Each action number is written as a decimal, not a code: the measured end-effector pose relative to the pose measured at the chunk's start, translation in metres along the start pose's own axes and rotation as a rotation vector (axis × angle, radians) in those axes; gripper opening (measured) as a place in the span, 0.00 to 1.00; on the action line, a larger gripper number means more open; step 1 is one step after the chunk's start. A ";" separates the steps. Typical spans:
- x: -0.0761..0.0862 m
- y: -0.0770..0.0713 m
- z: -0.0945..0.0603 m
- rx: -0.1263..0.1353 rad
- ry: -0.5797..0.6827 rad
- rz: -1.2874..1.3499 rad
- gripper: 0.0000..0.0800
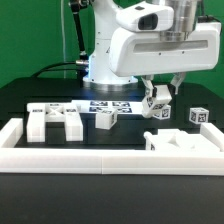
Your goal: Assemble chair
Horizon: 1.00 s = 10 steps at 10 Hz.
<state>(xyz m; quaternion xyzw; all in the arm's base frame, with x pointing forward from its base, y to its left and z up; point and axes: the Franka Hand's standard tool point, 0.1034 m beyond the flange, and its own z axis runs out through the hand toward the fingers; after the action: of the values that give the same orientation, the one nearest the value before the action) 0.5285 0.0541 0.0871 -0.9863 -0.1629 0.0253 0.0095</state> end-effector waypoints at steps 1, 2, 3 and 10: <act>0.010 0.001 -0.011 -0.013 0.055 -0.001 0.36; 0.018 0.002 -0.021 -0.023 0.102 -0.003 0.36; 0.024 0.001 -0.030 -0.030 0.134 -0.004 0.36; 0.033 0.004 -0.042 -0.080 0.319 -0.022 0.36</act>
Offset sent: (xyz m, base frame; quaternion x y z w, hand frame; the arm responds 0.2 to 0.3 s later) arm 0.0101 0.0167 0.0342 0.0066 0.1609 0.0131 0.9869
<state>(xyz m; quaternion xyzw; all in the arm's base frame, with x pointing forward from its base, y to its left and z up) 0.5634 0.0602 0.1271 -0.9755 -0.1711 -0.1385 -0.0037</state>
